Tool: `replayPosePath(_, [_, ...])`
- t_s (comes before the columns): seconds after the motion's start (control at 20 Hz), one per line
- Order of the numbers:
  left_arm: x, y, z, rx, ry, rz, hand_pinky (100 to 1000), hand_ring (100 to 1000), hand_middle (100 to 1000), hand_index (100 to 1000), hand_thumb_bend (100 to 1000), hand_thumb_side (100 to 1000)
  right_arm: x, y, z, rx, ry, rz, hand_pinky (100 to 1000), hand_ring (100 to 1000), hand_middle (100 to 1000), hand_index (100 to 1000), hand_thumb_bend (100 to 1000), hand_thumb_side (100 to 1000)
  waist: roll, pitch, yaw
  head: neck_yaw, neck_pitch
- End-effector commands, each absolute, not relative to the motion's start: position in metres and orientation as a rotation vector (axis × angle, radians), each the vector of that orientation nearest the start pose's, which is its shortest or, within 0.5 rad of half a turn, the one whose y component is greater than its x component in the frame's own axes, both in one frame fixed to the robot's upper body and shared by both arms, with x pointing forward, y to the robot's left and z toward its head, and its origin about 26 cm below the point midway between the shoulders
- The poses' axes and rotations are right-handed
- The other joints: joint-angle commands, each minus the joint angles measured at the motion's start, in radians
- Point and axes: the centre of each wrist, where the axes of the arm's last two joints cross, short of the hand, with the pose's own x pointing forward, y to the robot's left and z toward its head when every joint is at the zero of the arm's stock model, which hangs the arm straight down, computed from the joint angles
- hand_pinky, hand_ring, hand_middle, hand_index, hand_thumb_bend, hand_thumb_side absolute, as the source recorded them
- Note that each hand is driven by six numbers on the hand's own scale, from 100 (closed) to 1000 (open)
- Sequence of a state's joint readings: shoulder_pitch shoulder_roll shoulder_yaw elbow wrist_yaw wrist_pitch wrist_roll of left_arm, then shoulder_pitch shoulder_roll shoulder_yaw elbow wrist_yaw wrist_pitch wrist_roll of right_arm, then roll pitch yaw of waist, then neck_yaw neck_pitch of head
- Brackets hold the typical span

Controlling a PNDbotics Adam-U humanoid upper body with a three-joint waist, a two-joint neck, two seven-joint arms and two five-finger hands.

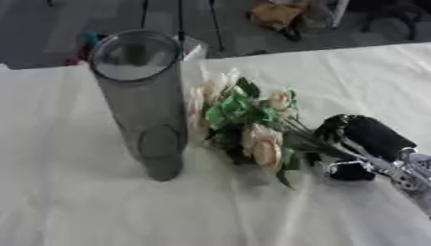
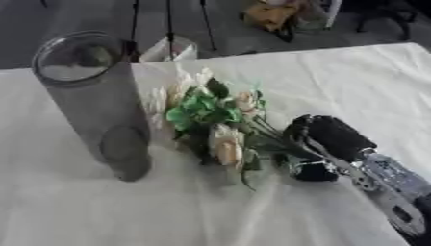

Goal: Arrange flowers into the vase.

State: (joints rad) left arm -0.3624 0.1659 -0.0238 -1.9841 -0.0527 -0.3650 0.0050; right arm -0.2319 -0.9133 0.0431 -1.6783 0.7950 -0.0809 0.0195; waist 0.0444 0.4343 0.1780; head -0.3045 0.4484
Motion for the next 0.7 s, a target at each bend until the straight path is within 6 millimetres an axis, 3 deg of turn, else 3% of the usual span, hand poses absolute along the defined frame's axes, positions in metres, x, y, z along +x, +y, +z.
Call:
replayPosePath(0.05, [0.3052, 0.2201, 0.2090, 0.014, 3.521, 0.432, 571, 586, 791, 913, 100, 1000, 0.3158, -0.4035, 0.2079, -1.452, -1.463, 1.411, 415, 574, 478, 666, 189, 566, -0.009, -0.001, 0.002, -0.006, -0.015])
replayPosePath(0.35, [0.3053, 0.2197, 0.2093, 0.015, 3.520, 0.438, 570, 586, 792, 913, 100, 1000, 0.3171, -0.4032, 0.2078, -1.466, -1.472, 1.395, 276, 463, 355, 553, 195, 582, -0.010, 0.002, 0.005, -0.008, -0.019])
replayPosePath(0.55, [0.3052, 0.2197, 0.2091, 0.015, 3.519, 0.441, 570, 586, 792, 914, 100, 1000, 0.3170, -0.4033, 0.2072, -1.466, -1.491, 1.377, 113, 324, 195, 359, 225, 613, -0.010, 0.002, 0.005, -0.006, -0.019])
replayPosePath(0.7, [0.3052, 0.2200, 0.2088, 0.012, 3.521, 0.442, 570, 586, 793, 914, 100, 1000, 0.3160, -0.4015, 0.2084, -1.450, -1.509, 1.376, 100, 253, 121, 257, 203, 622, -0.010, 0.001, 0.004, -0.004, -0.017])
